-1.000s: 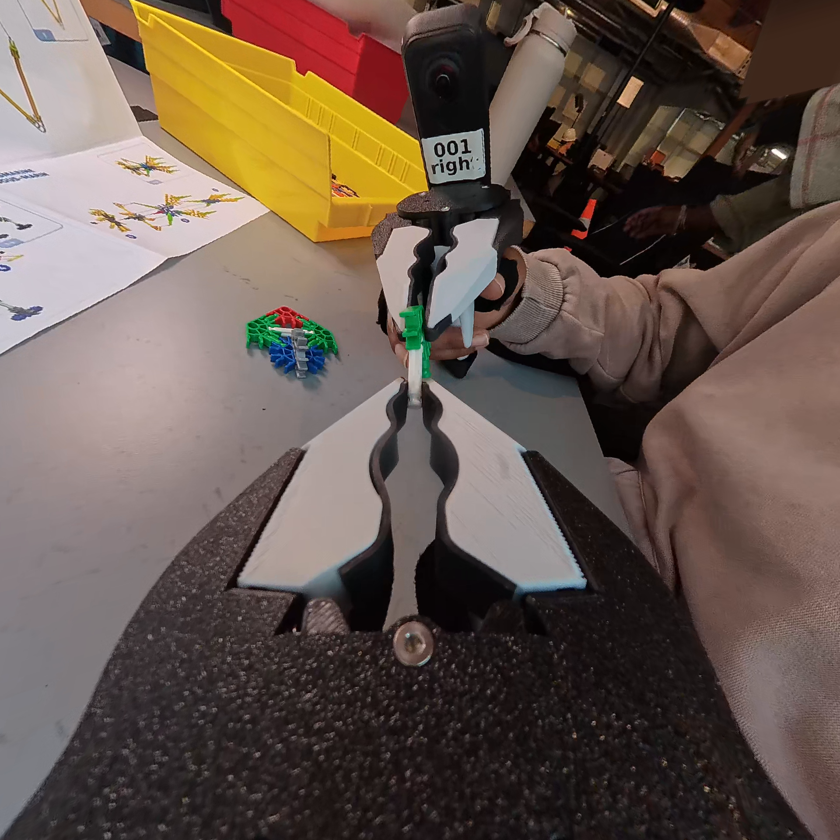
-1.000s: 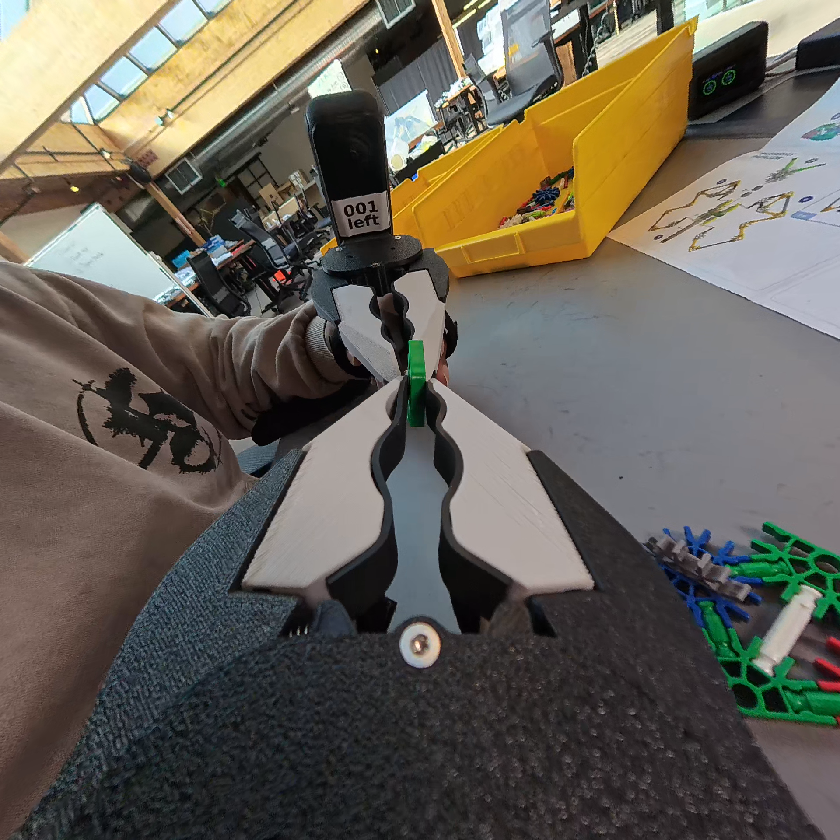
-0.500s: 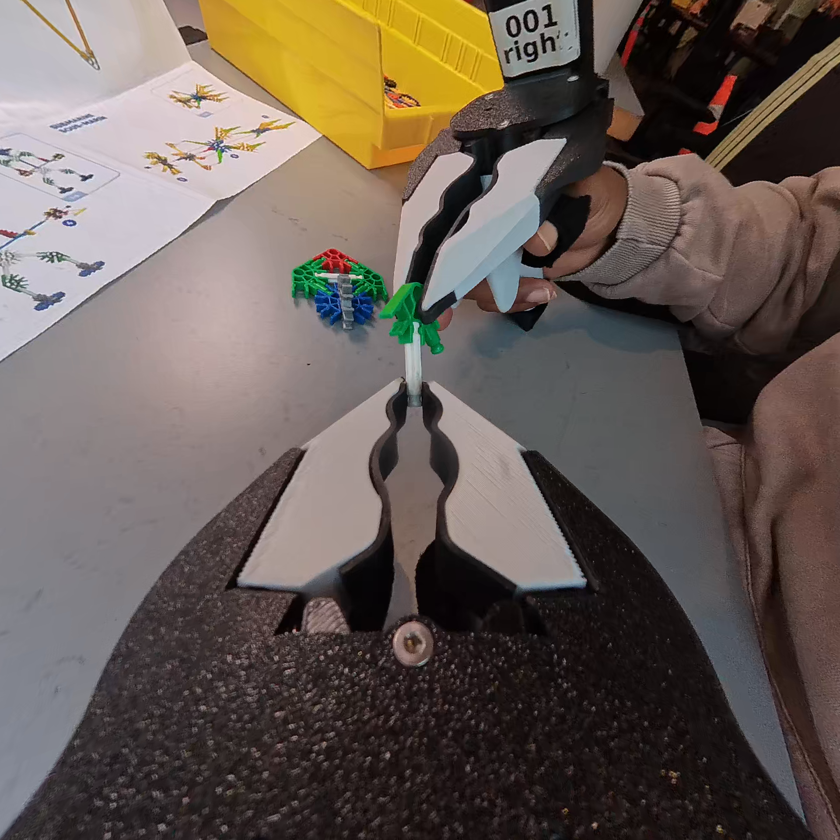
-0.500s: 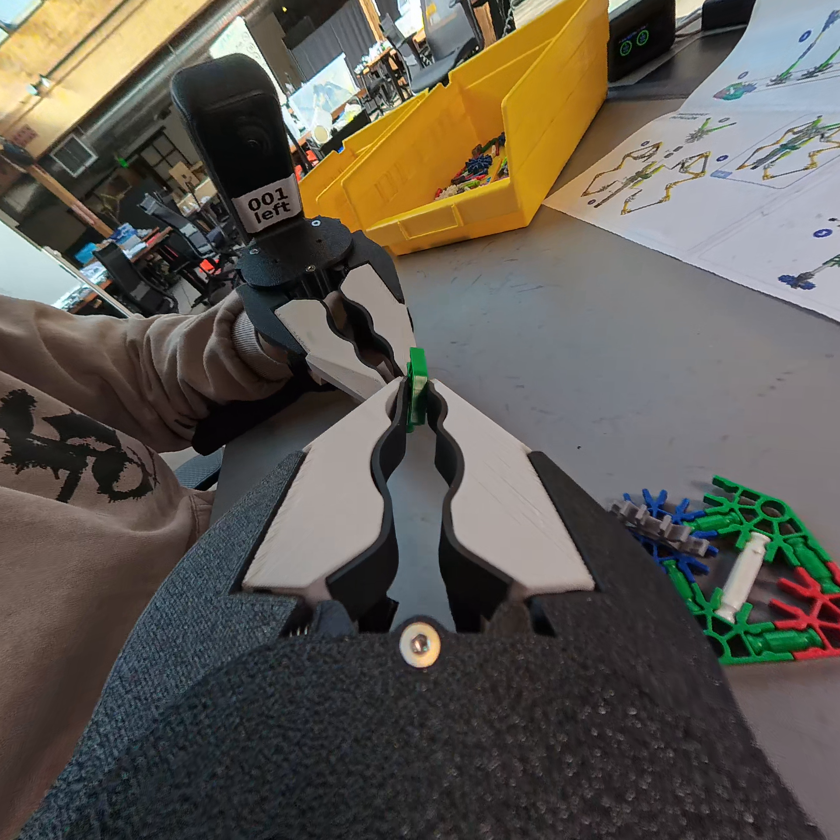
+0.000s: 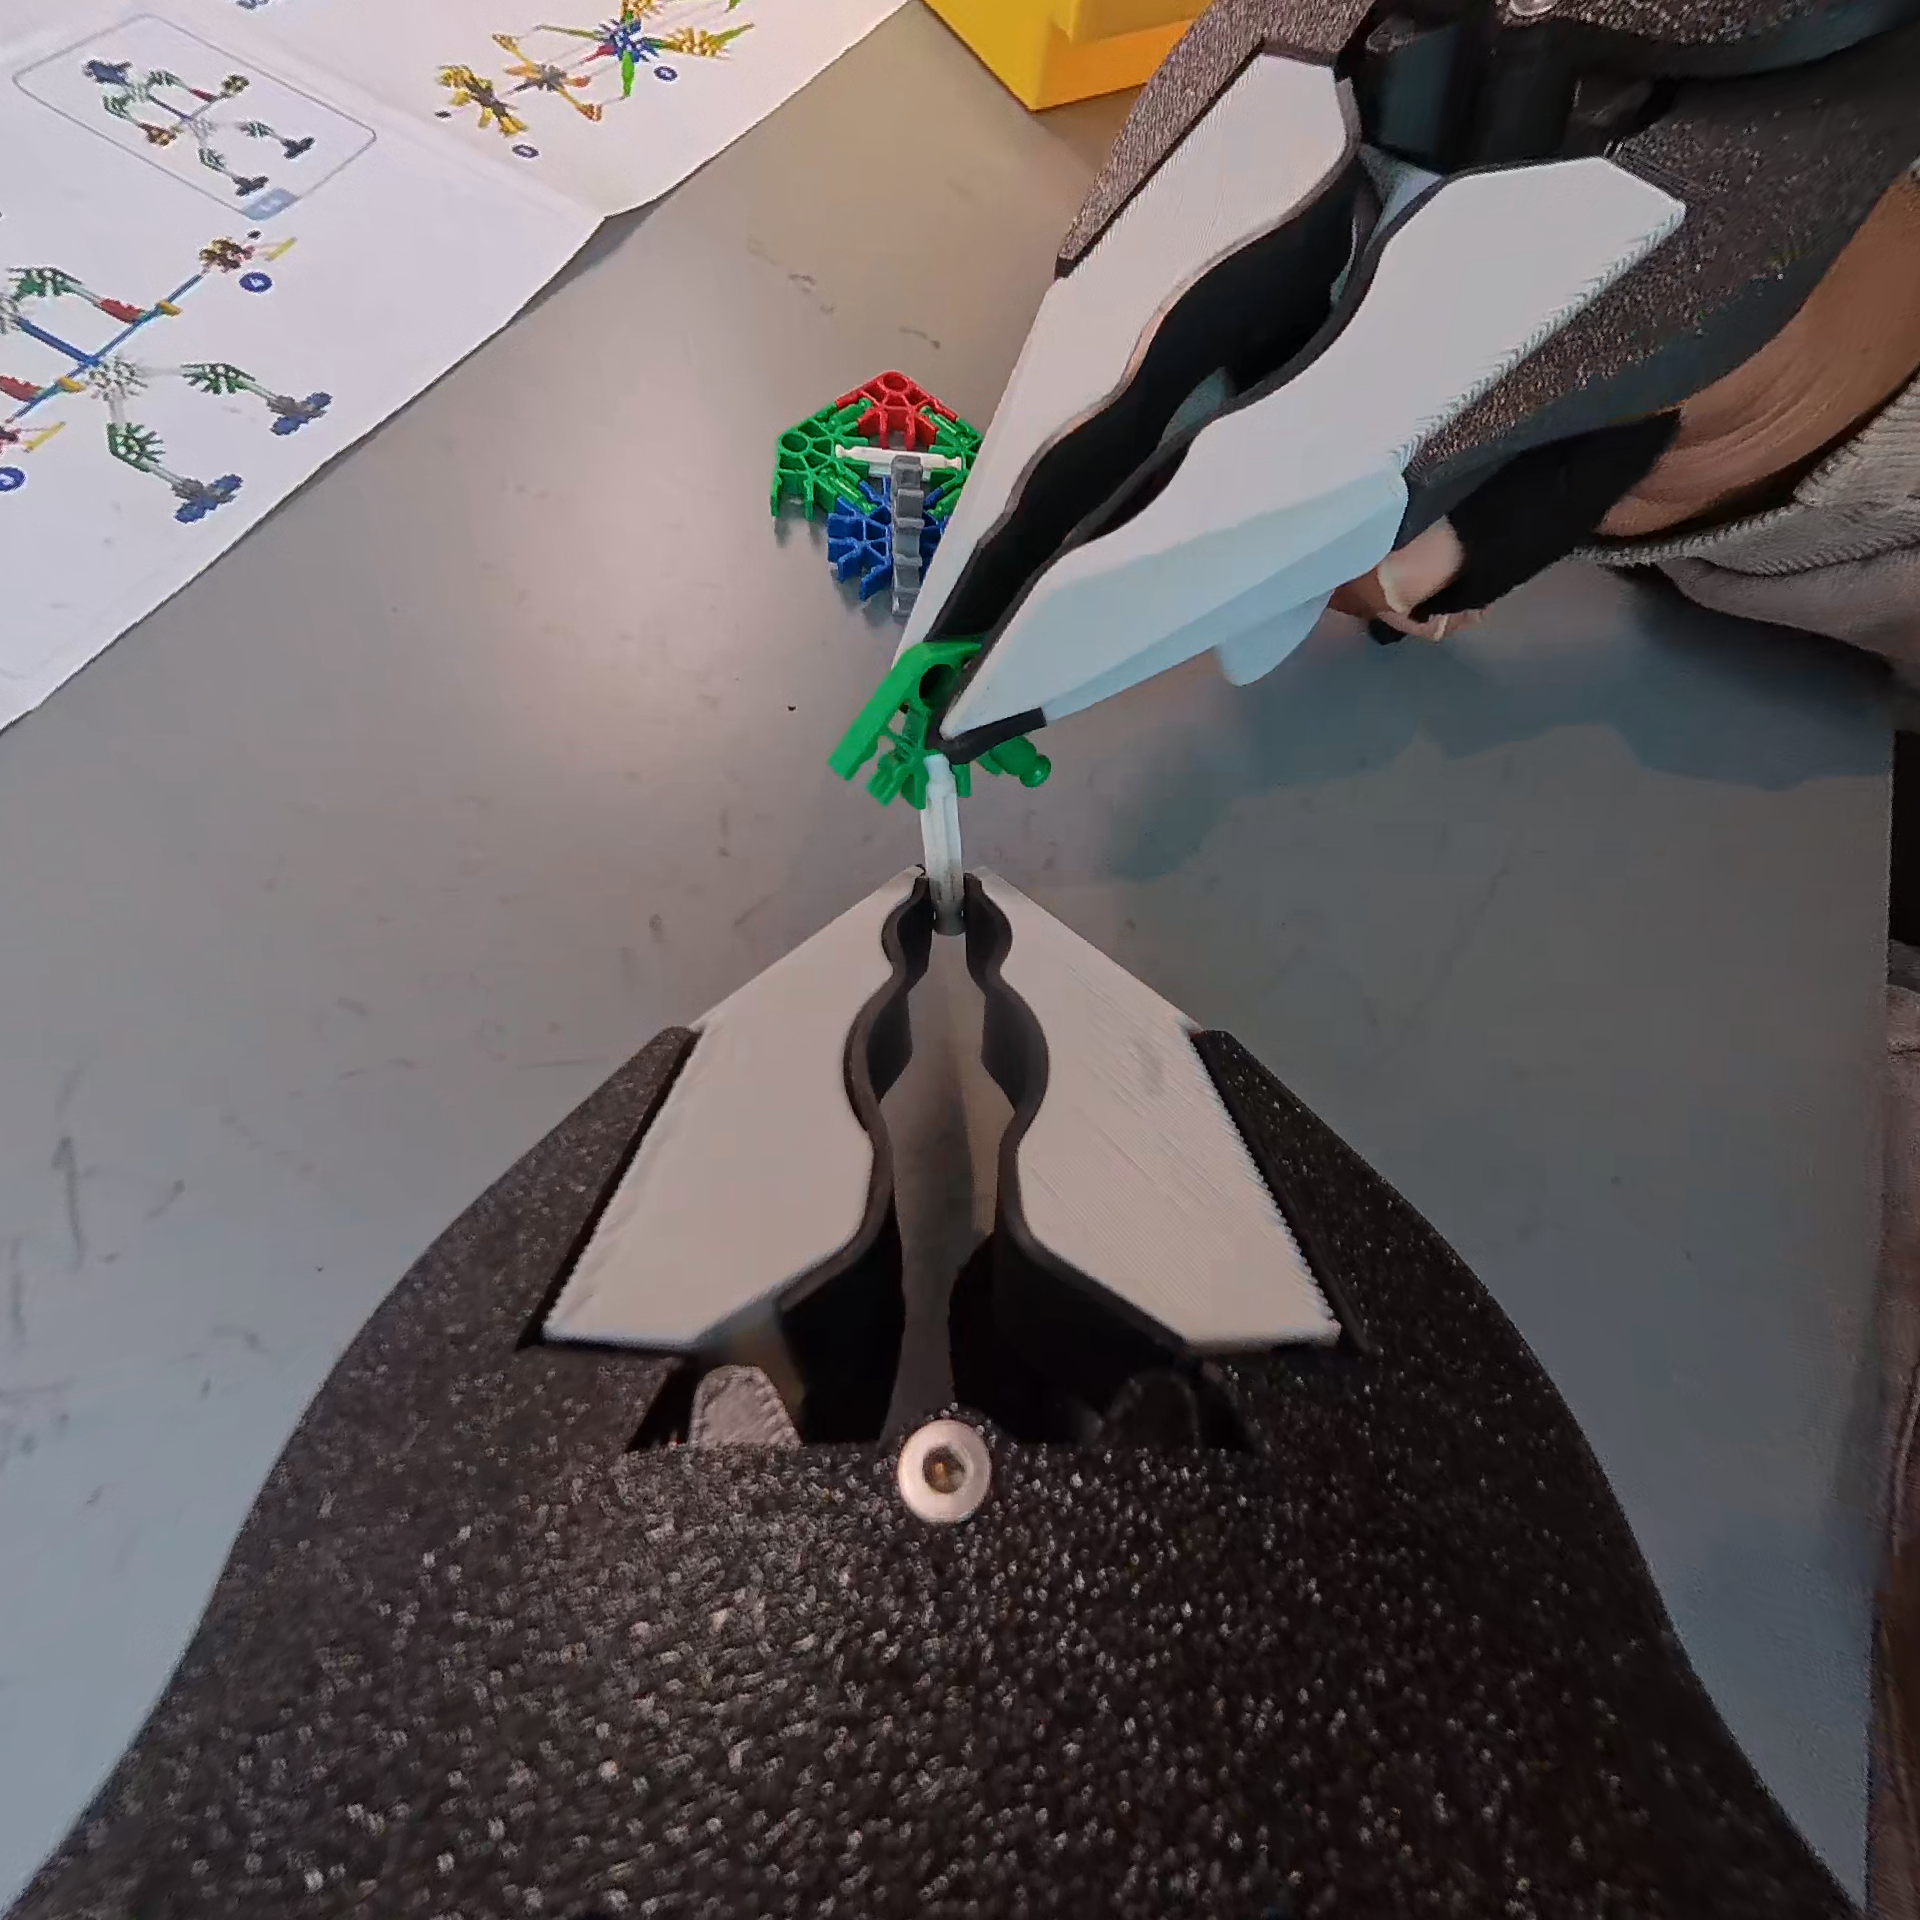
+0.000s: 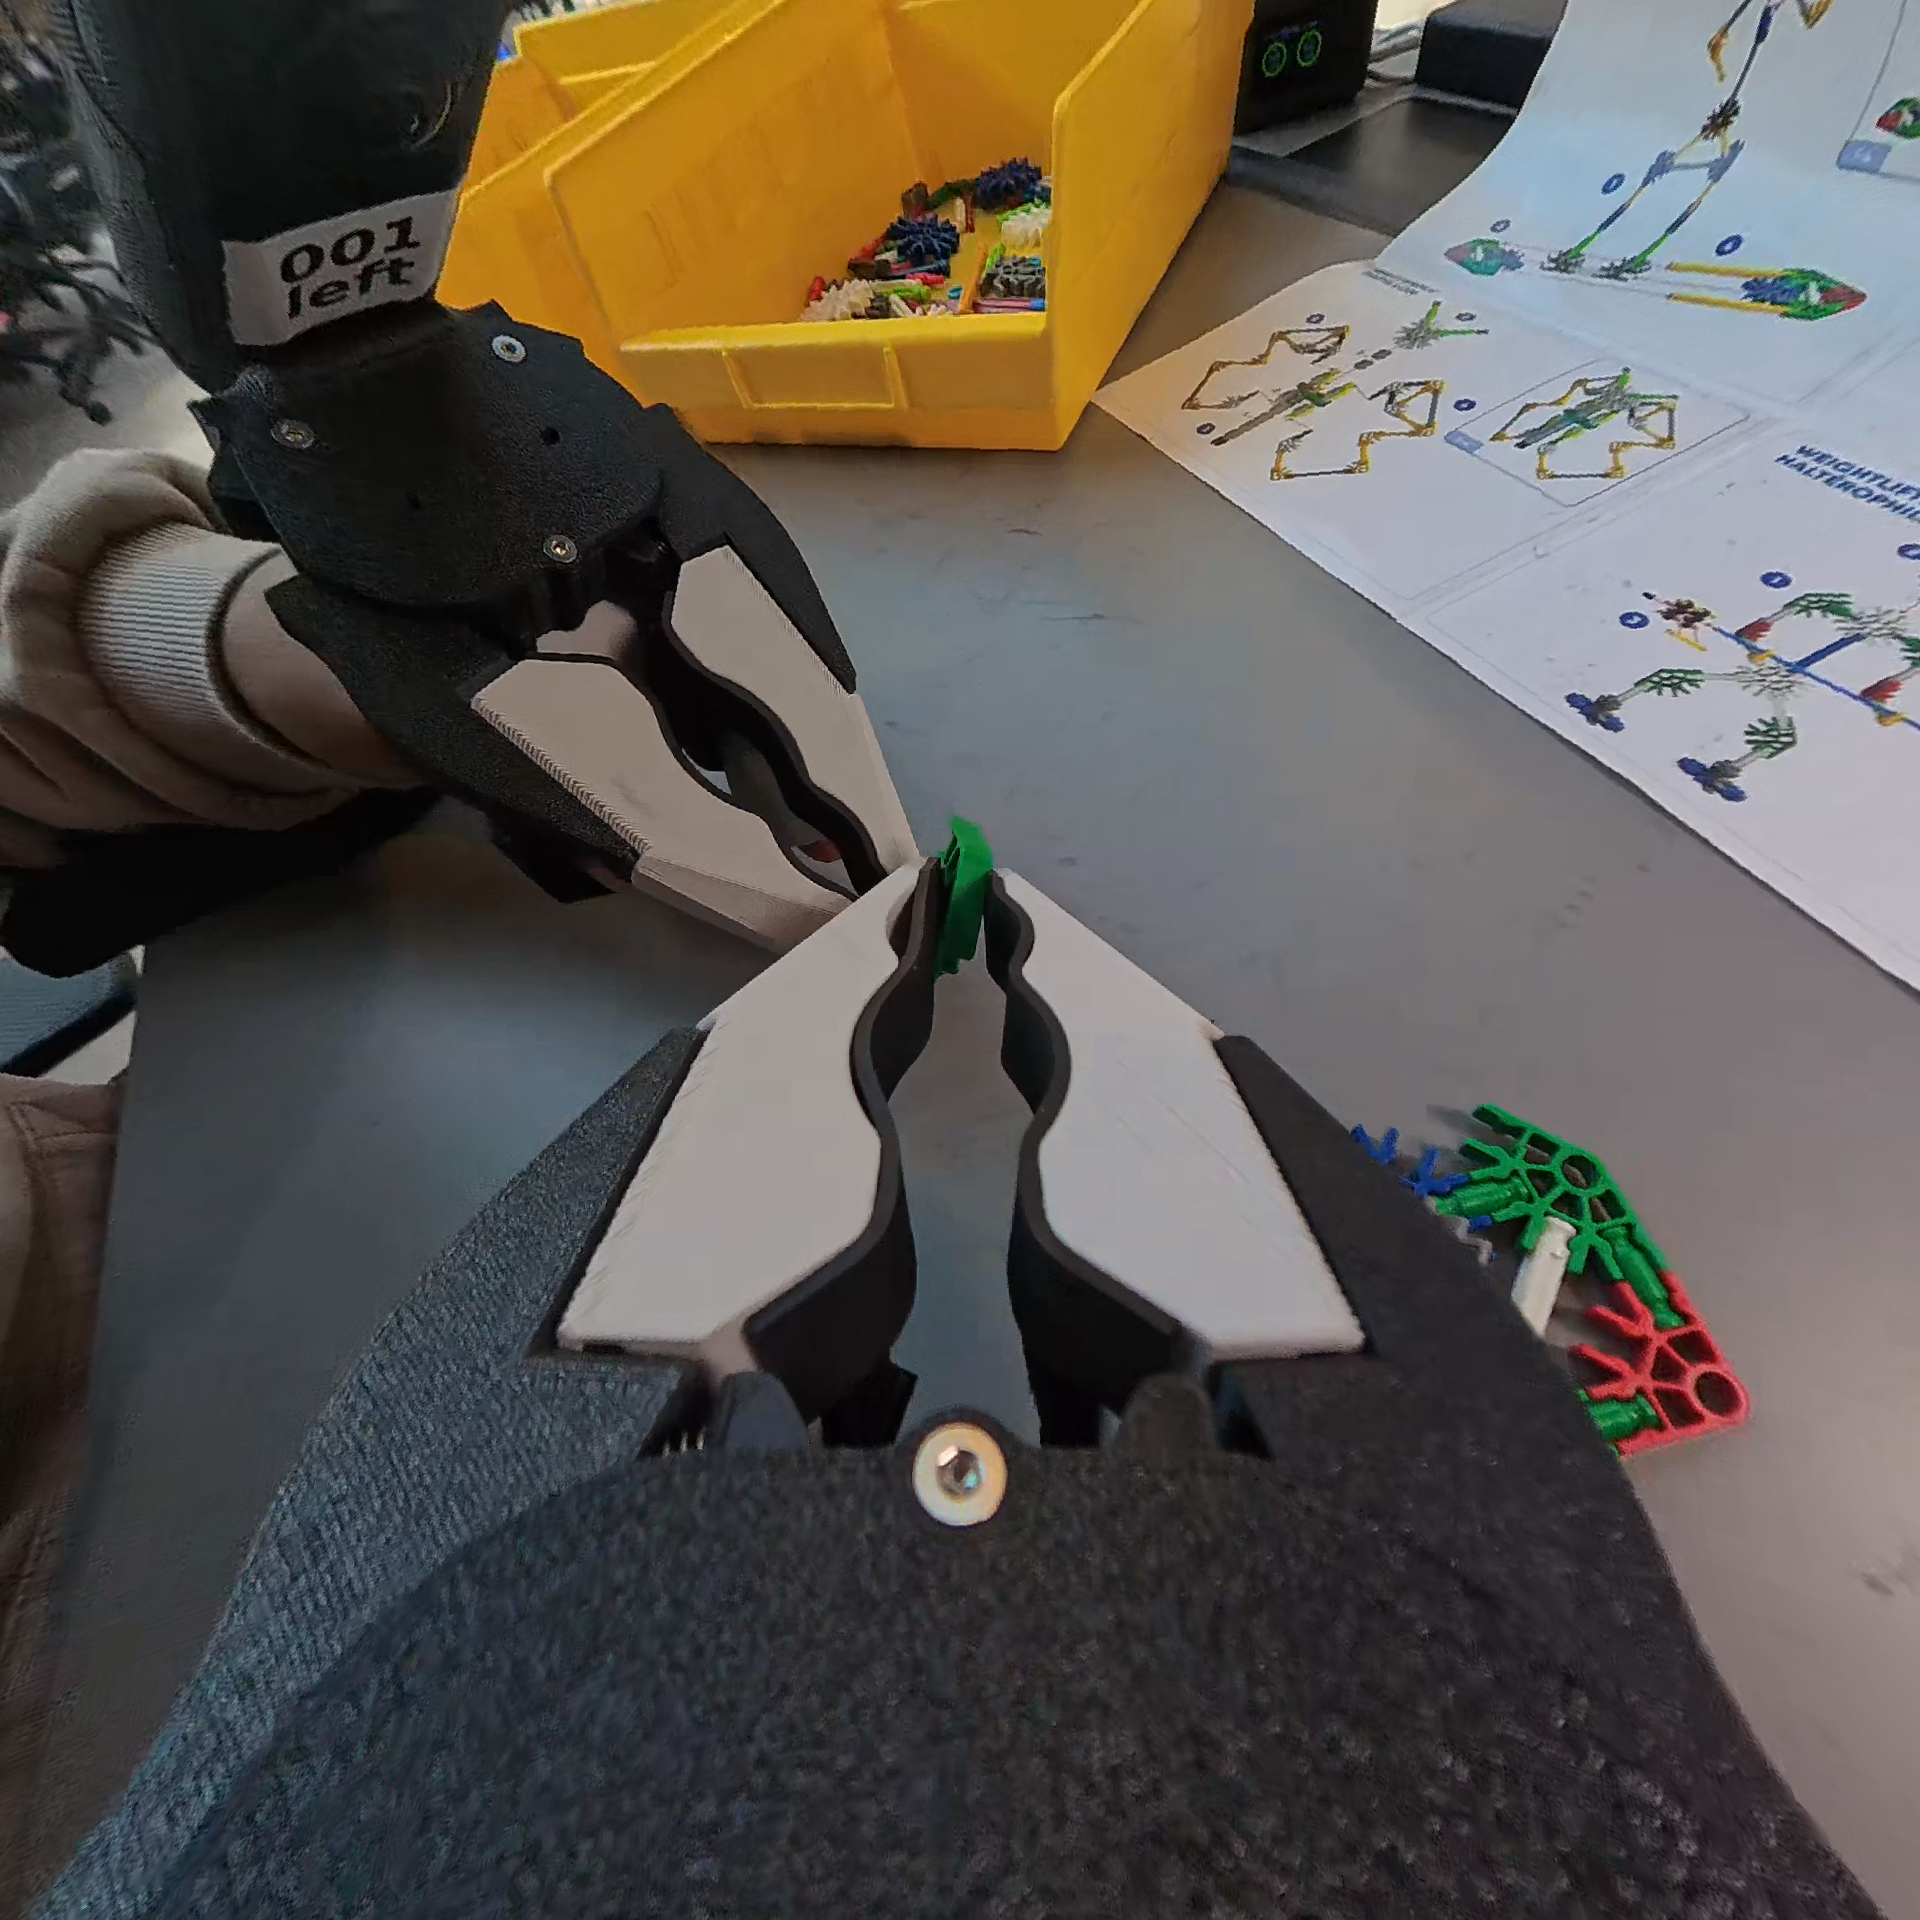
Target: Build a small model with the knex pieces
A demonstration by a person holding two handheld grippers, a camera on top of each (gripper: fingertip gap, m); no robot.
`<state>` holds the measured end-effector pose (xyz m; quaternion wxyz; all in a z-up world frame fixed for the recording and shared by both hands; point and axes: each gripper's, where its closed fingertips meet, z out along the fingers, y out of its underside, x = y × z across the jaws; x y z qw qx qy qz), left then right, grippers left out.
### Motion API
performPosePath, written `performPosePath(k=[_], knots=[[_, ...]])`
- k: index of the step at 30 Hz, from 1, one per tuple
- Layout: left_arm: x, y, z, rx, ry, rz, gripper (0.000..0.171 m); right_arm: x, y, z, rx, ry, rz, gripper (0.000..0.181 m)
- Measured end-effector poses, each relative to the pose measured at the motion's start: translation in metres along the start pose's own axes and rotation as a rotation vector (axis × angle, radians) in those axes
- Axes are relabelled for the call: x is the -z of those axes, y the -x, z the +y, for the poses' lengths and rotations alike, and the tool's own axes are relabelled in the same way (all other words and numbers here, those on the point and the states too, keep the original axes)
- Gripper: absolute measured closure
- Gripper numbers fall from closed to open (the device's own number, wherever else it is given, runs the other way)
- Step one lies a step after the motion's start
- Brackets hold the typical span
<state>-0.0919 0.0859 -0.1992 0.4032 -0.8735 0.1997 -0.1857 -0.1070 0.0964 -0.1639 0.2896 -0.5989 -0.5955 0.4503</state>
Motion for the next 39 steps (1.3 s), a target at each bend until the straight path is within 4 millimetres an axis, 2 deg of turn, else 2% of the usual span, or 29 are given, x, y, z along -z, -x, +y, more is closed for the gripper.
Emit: performPosePath(k=[8, 11, 14, 17, 20, 26, 30, 34, 36, 38, 39], knots=[[-0.002, -0.001, 0.008, -0.042, 0.068, -0.053, 0.167, -0.007, -0.001, 0.003, 0.122, 0.04, 0.085, 0.175], [0.002, 0.004, 0.003, -0.048, 0.036, -0.063, 0.168, -0.002, 0.004, -0.001, -0.01, -0.003, -0.029, 0.176], [0.004, 0.0, -0.003, -0.077, -0.011, -0.048, 0.168, 0.005, 0.011, -0.005, -0.14, -0.048, -0.183, 0.176], [0.007, -0.005, -0.01, -0.173, -0.05, -0.059, 0.168, 0.015, 0.019, -0.01, -0.185, -0.076, -0.303, 0.173], [0.012, -0.007, -0.015, -0.241, -0.085, -0.06, 0.167, 0.022, 0.026, -0.011, -0.132, -0.072, -0.362, 0.171], [0.021, -0.02, -0.018, -0.188, -0.157, 0.115, 0.166, 0.029, 0.033, -0.012, -0.047, -0.075, -0.389, 0.173], [0.04, -0.033, -0.036, -0.067, -0.297, 0.316, 0.166, 0.04, 0.034, -0.023, -0.035, -0.155, -0.415, 0.177], [0.055, -0.045, -0.047, -0.009, -0.391, 0.466, 0.154, 0.045, 0.044, -0.035, -0.017, -0.225, -0.442, 0.177], [0.06, -0.052, -0.049, 0.005, -0.411, 0.523, 0.155, 0.043, 0.048, -0.032, 0.017, -0.217, -0.438, 0.177], [0.057, -0.05, -0.046, -0.004, -0.391, 0.499, 0.168, 0.042, 0.051, -0.031, 0.027, -0.212, -0.444, 0.177], [0.055, -0.049, -0.044, -0.019, -0.373, 0.485, 0.168, 0.041, 0.05, -0.029, 0.035, -0.204, -0.438, 0.177]])
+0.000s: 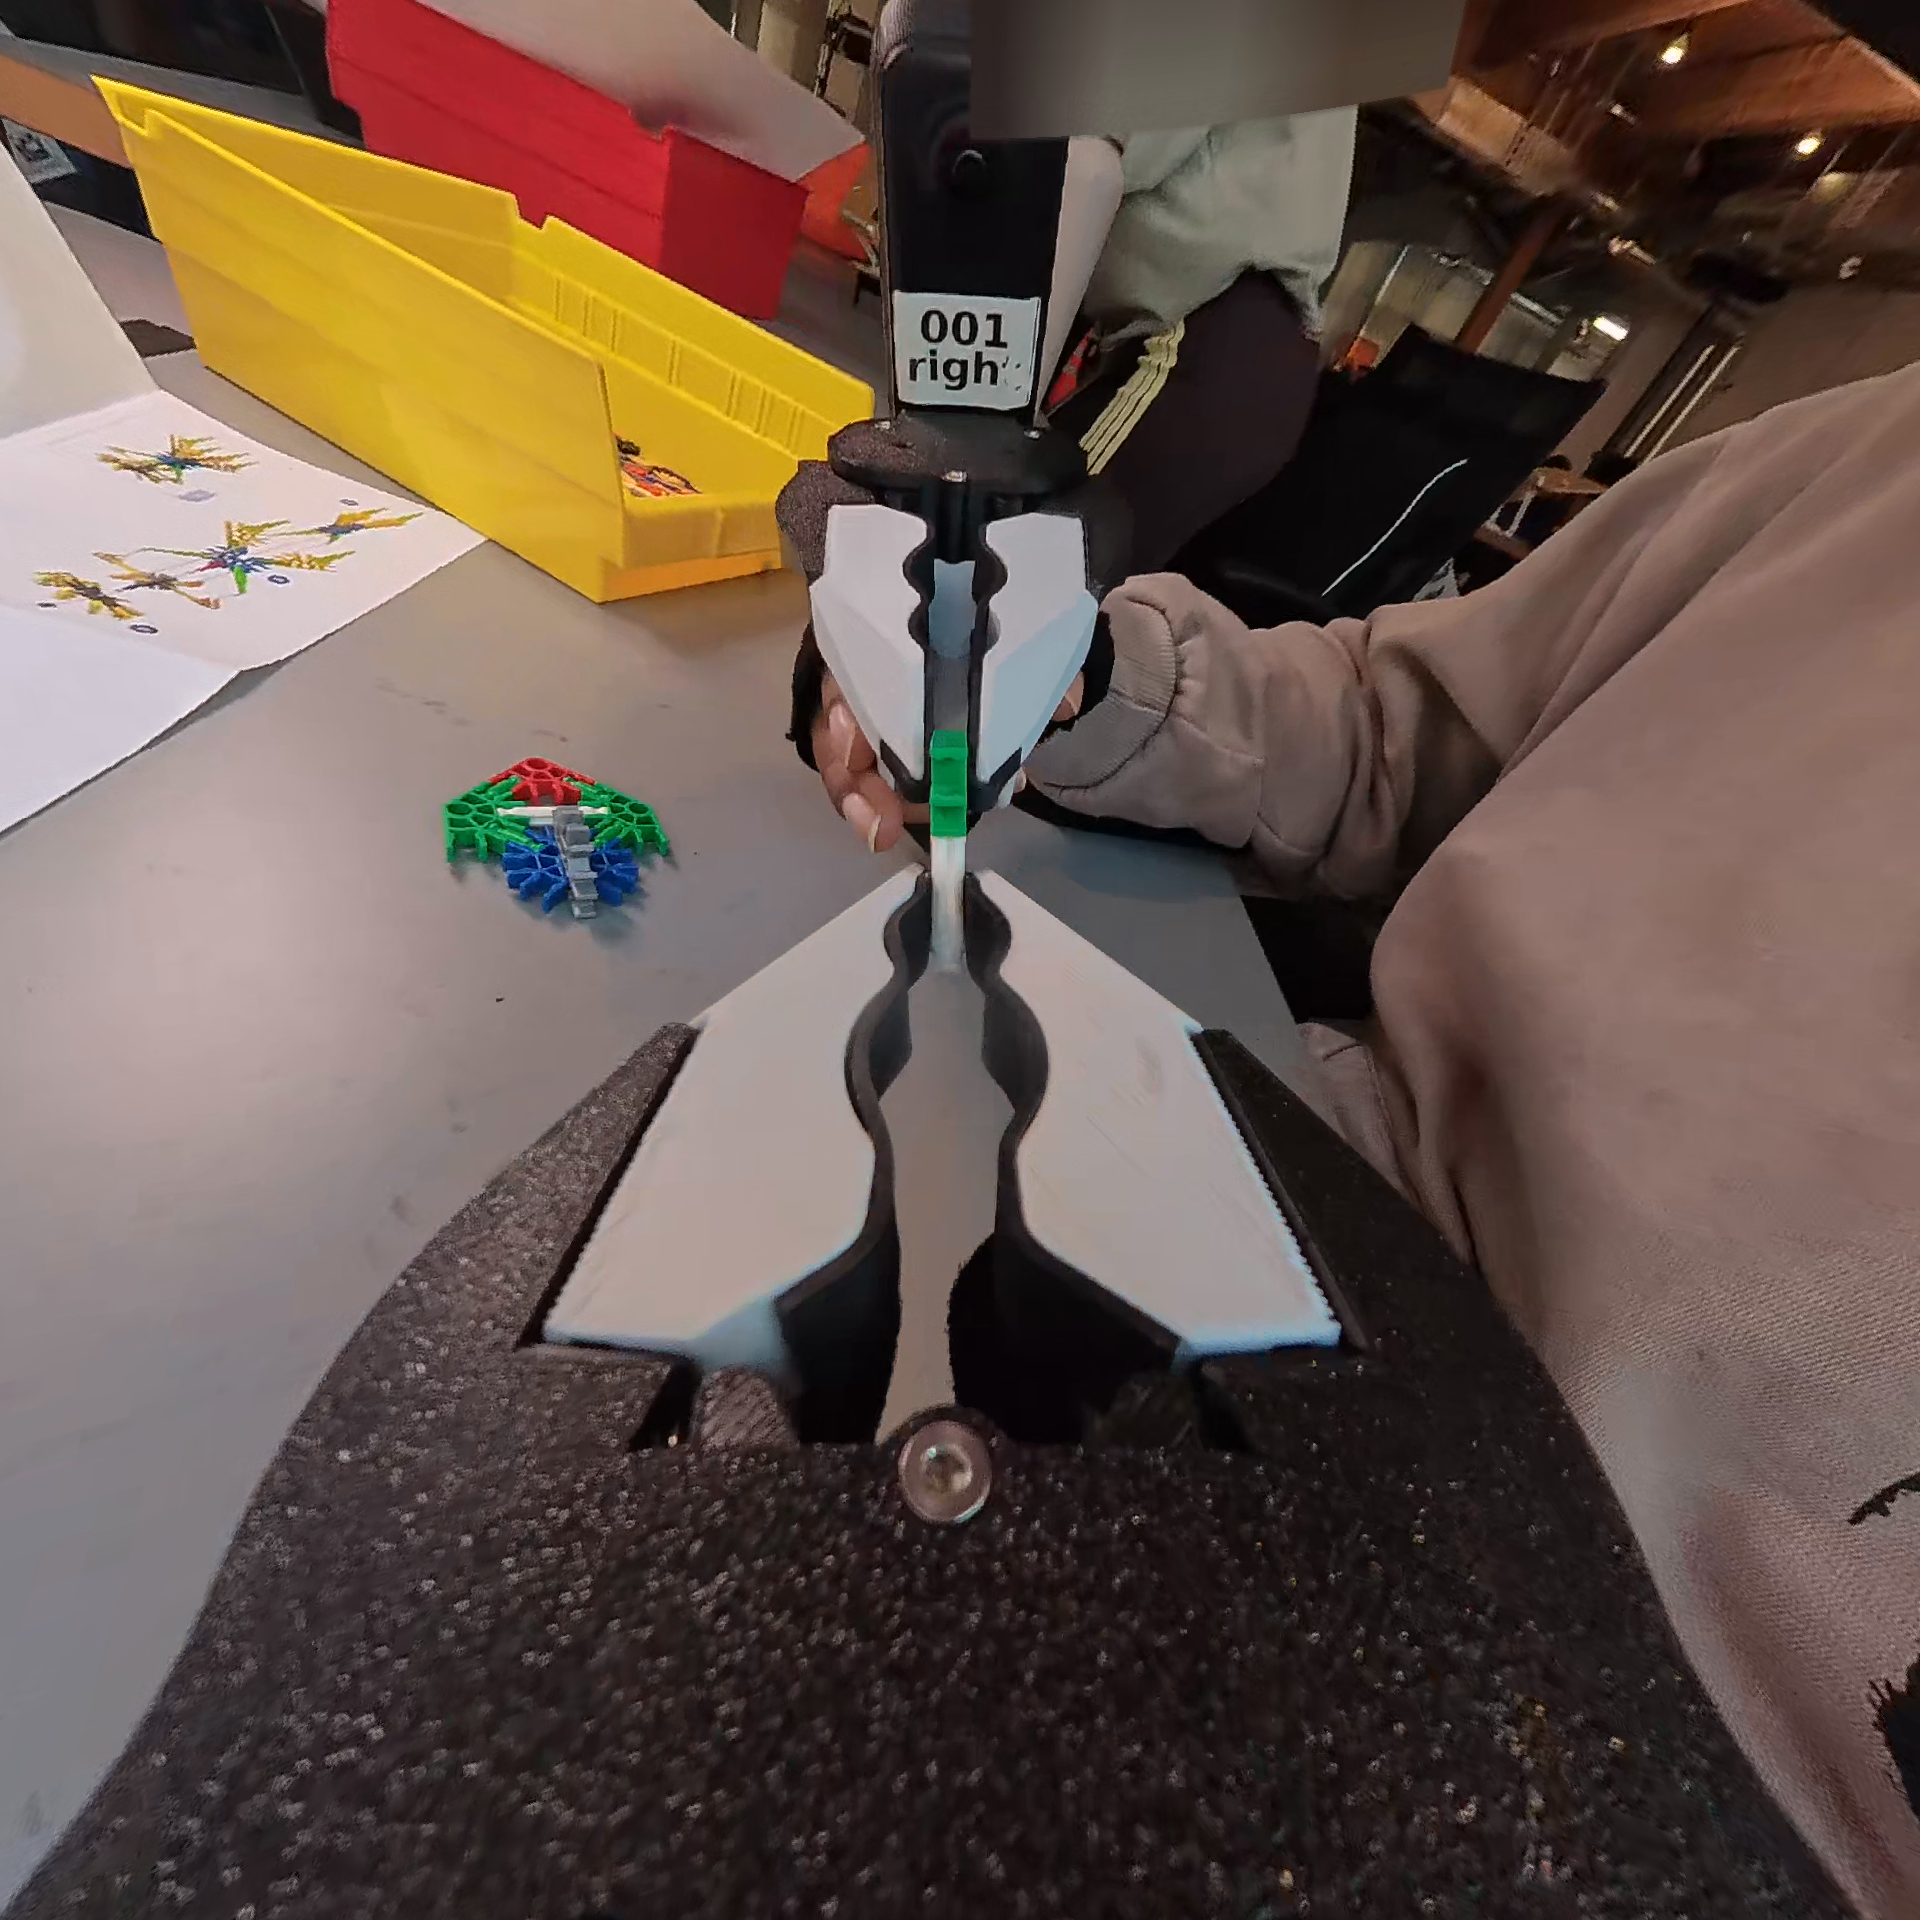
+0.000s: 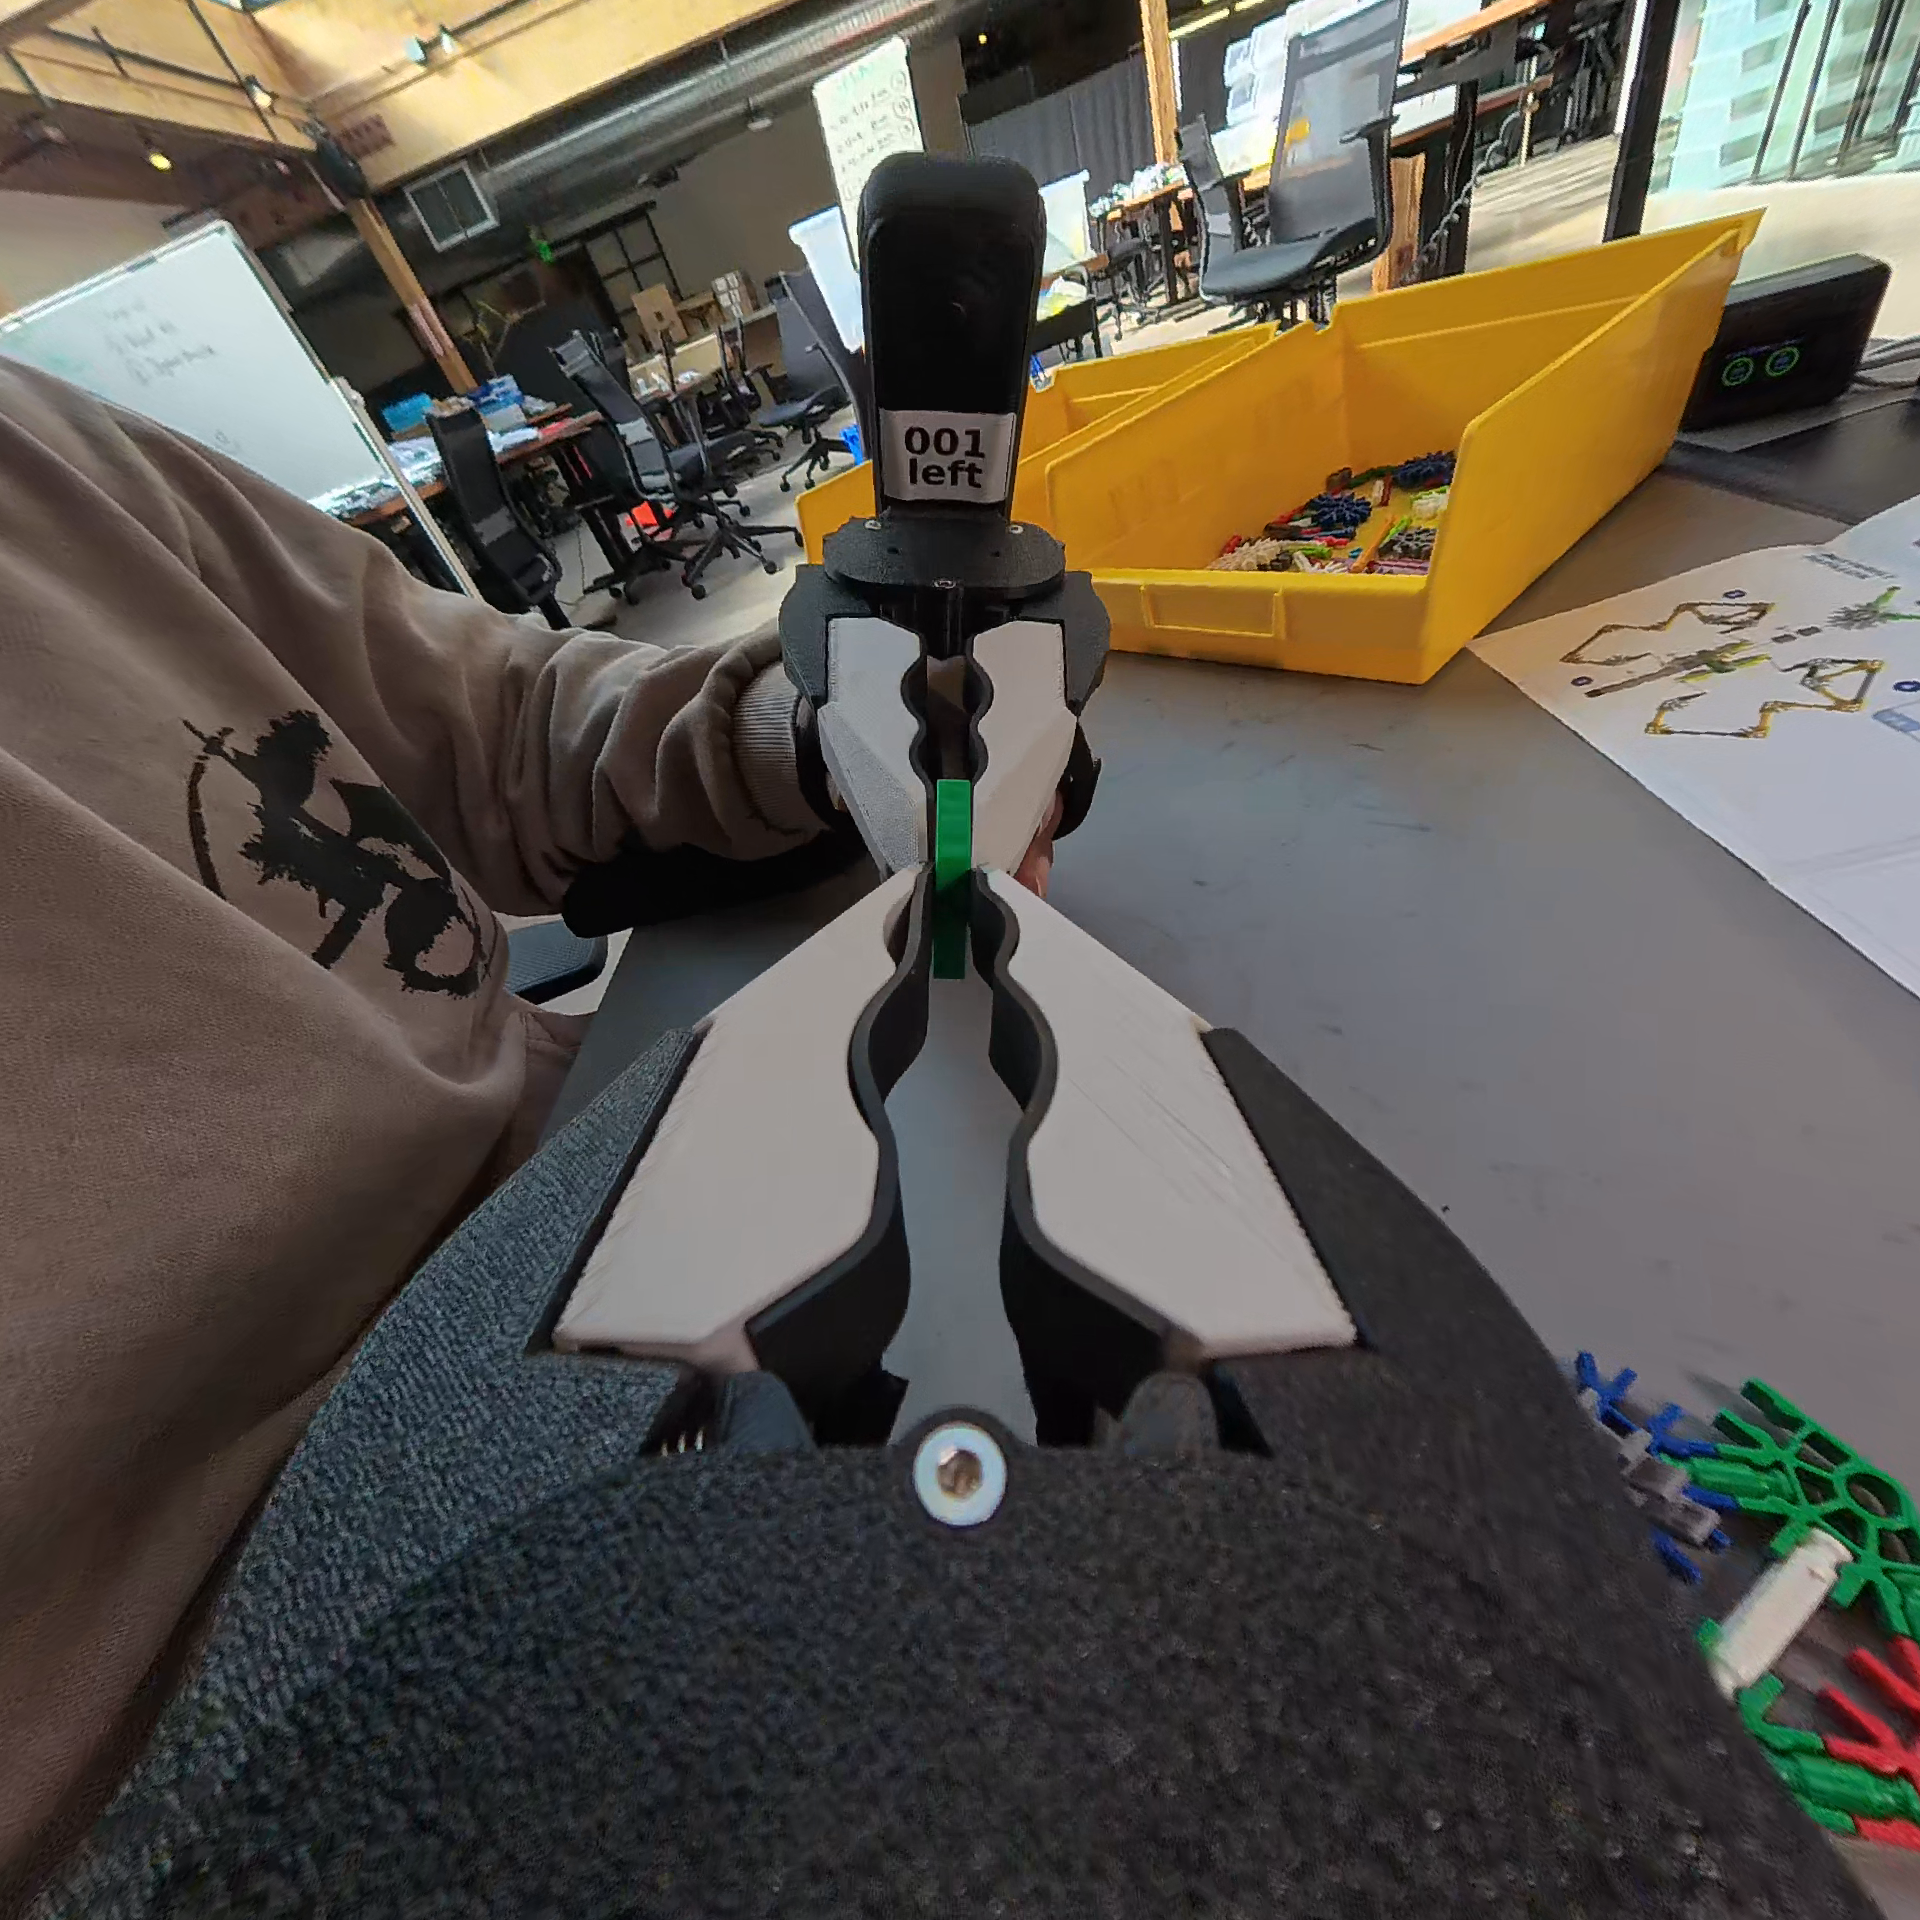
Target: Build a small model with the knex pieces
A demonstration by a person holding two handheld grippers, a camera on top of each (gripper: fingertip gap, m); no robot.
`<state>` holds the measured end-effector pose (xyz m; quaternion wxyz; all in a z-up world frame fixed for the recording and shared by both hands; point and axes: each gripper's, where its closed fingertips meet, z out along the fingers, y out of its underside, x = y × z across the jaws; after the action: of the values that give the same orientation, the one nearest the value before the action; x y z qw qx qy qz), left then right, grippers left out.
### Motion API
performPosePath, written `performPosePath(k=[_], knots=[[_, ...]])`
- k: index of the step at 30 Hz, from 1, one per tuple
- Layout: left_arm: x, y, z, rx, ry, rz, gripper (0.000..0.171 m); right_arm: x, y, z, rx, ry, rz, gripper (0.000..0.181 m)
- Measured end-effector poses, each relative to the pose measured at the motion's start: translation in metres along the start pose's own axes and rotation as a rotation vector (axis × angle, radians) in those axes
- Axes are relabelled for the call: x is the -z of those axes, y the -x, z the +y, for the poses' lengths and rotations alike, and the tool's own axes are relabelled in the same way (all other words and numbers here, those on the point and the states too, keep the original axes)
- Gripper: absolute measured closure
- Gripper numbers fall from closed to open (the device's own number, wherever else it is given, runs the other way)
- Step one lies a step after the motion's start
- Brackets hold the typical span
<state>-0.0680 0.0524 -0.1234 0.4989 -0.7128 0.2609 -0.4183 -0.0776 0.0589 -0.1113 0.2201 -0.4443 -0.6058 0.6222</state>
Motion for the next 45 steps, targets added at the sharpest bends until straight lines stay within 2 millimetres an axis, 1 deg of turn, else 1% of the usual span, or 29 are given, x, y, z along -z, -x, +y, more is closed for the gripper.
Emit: performPosePath(k=[3, 10, 12, 16, 18, 22, 25, 27, 31, 33, 34, 36, 37, 38, 39, 40, 42, 43, 45], knots=[[0.0, 0.005, 0.006, -0.023, 0.051, -0.047, 0.168, -0.001, -0.004, 0.006, 0.019, 0.029, 0.023, 0.176], [-0.003, 0.007, 0.015, -0.022, 0.104, -0.069, 0.168, 0.0, -0.005, 0.016, 0.07, 0.106, 0.042, 0.176], [-0.003, 0.014, 0.018, -0.023, 0.12, -0.118, 0.168, 0.0, -0.012, 0.02, 0.098, 0.137, 0.097, 0.177], [0.0, 0.038, 0.023, -0.023, 0.142, -0.283, 0.167, -0.004, -0.034, 0.024, 0.188, 0.176, 0.284, 0.177], [0.001, 0.047, 0.021, -0.039, 0.136, -0.369, 0.167, -0.005, -0.043, 0.02, 0.228, 0.173, 0.364, 0.176], [0.005, 0.062, 0.01, -0.074, 0.109, -0.521, 0.167, -0.005, -0.056, 0.01, 0.31, 0.154, 0.515, 0.174], [0.002, 0.069, 0.006, -0.05, 0.082, -0.594, 0.169, -0.002, -0.066, 0.002, 0.371, 0.133, 0.625, 0.175], [0.001, 0.074, 0.005, -0.033, 0.08, -0.628, 0.169, -0.002, -0.068, -0.001, 0.438, 0.141, 0.681, 0.178], [0.001, 0.077, -0.001, 0.036, 0.037, -0.629, 0.169, -0.002, -0.07, -0.008, 0.571, 0.184, 0.772, 0.177], [-0.001, 0.075, -0.005, 0.107, -0.003, -0.59, 0.169, -0.002, -0.068, -0.012, 0.656, 0.198, 0.812, 0.177], [-0.003, 0.072, -0.007, 0.198, -0.048, -0.523, 0.169, -0.002, -0.066, -0.015, 0.721, 0.209, 0.837, 0.178], [-0.006, 0.059, -0.014, 0.52, -0.221, -0.256, 0.169, -0.004, -0.06, -0.02, 0.898, 0.237, 0.891, 0.178], [-0.003, 0.058, -0.014, 0.657, -0.296, -0.152, 0.169, -0.006, -0.059, -0.02, 0.958, 0.253, 0.889, 0.178], [0.001, 0.06, -0.011, 0.71, -0.331, -0.11, 0.169, -0.009, -0.057, -0.019, 0.987, 0.251, 0.874, 0.178], [0.005, 0.063, -0.009, 0.706, -0.348, -0.112, 0.169, -0.009, -0.056, -0.018, 0.982, 0.241, 0.865, 0.178], [0.01, 0.064, -0.013, 0.672, -0.357, -0.117, 0.169, -0.008, -0.057, -0.02, 0.936, 0.207, 0.846, 0.178], [0.018, 0.064, -0.024, 0.56, -0.365, -0.134, 0.169, 0.001, -0.065, -0.025, 0.752, 0.114, 0.798, 0.177], [0.021, 0.065, -0.026, 0.502, -0.348, -0.158, 0.169, 0.006, -0.067, -0.027, 0.659, 0.063, 0.743, 0.177], [0.024, 0.071, -0.022, 0.376, -0.272, -0.248, 0.169, 0.015, -0.065, -0.032, 0.522, -0.038, 0.607, 0.176]])
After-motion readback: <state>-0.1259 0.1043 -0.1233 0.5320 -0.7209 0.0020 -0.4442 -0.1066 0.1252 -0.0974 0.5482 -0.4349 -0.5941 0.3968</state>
